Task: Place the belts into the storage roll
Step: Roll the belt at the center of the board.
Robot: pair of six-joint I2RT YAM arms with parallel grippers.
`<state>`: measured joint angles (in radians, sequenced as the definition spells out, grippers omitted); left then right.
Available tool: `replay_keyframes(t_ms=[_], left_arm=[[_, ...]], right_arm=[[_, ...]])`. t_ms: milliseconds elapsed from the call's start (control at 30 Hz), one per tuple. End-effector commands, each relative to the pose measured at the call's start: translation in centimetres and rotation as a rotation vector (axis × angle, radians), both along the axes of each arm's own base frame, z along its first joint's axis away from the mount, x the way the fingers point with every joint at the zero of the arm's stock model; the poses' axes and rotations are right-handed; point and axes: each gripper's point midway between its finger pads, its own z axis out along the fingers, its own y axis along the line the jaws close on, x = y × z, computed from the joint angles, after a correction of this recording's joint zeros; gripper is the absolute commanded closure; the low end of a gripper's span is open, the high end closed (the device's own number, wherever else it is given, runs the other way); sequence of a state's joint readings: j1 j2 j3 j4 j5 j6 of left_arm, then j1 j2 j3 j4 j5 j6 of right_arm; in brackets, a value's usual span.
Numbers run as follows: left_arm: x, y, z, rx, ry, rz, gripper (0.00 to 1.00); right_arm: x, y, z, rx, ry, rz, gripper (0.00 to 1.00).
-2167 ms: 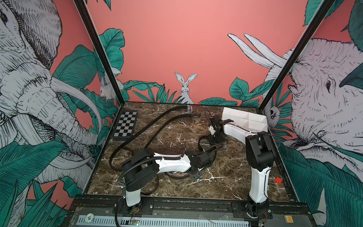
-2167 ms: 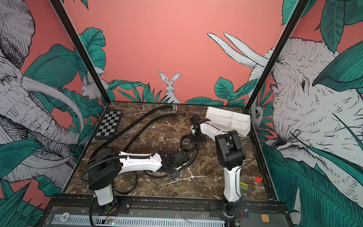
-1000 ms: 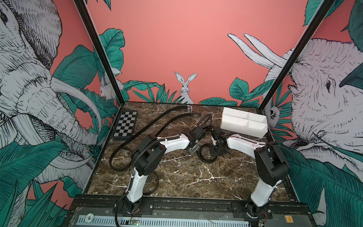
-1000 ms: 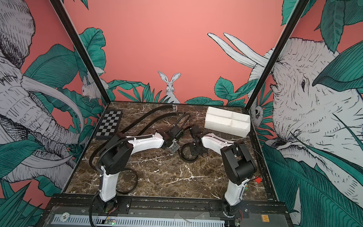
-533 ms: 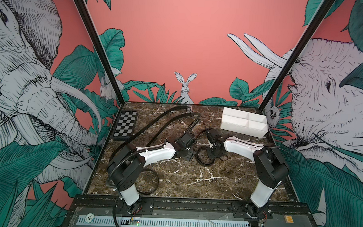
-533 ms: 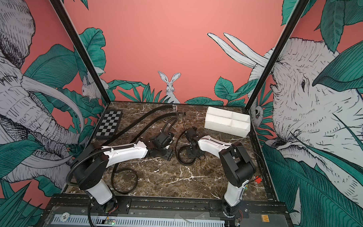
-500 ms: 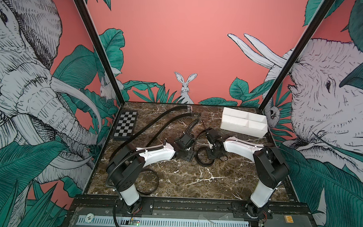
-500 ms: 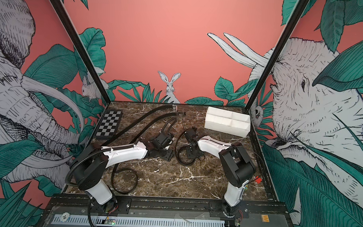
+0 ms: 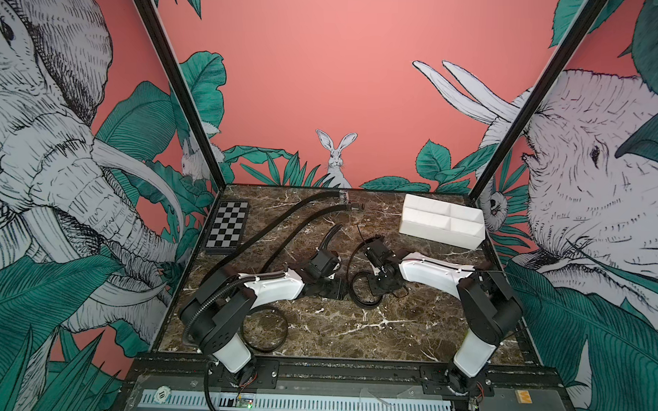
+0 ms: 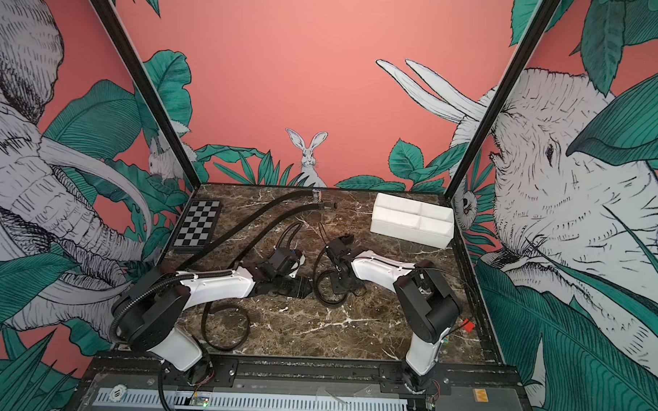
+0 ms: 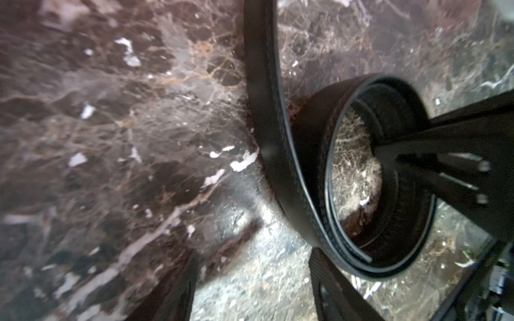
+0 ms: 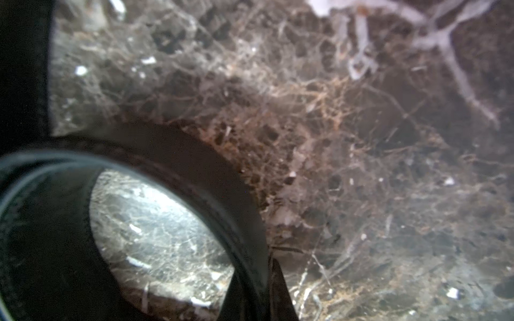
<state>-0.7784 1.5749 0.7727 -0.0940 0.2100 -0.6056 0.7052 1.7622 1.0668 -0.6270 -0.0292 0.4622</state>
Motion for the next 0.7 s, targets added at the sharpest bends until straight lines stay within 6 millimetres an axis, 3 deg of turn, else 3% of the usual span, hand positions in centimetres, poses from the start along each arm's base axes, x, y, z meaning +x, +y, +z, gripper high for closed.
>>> replay_keyframes(t_ms=[0, 167, 300, 433, 567, 667], left_arm=[[0.2, -1.3, 3.0, -0.131, -0.021, 0.018, 0.36], [0.4, -1.9, 4.6, -0.19, -0.033, 0.022, 0.36], [0.0, -3.1, 3.7, -0.186, 0.027, -0.017, 0.36], [-0.3, -2.6, 2.2, -0.104, 0.082, -0.021, 0.36], [-1.1, -1.9, 2.6, -0.088, 0.119, 0.008, 0.28], [-2.2, -2.4, 3.2, -0.068, 0.162, 0.0, 0.23]], right_arm=[[-6.4, 0.1, -2.2, -0.006, 0.263, 0.052, 1.0], [-6.5, 0.2, -2.3, 0.003, 0.261, 0.043, 1.0], [-6.5, 0.3, -2.4, 0.007, 0.257, 0.039, 1.0], [-6.4, 0.3, -2.3, 0.009, 0.251, 0.036, 1.0], [-6.4, 0.2, -2.2, 0.006, 0.248, 0.035, 1.0], [-6.4, 0.3, -2.2, 0.006, 0.248, 0.033, 1.0]])
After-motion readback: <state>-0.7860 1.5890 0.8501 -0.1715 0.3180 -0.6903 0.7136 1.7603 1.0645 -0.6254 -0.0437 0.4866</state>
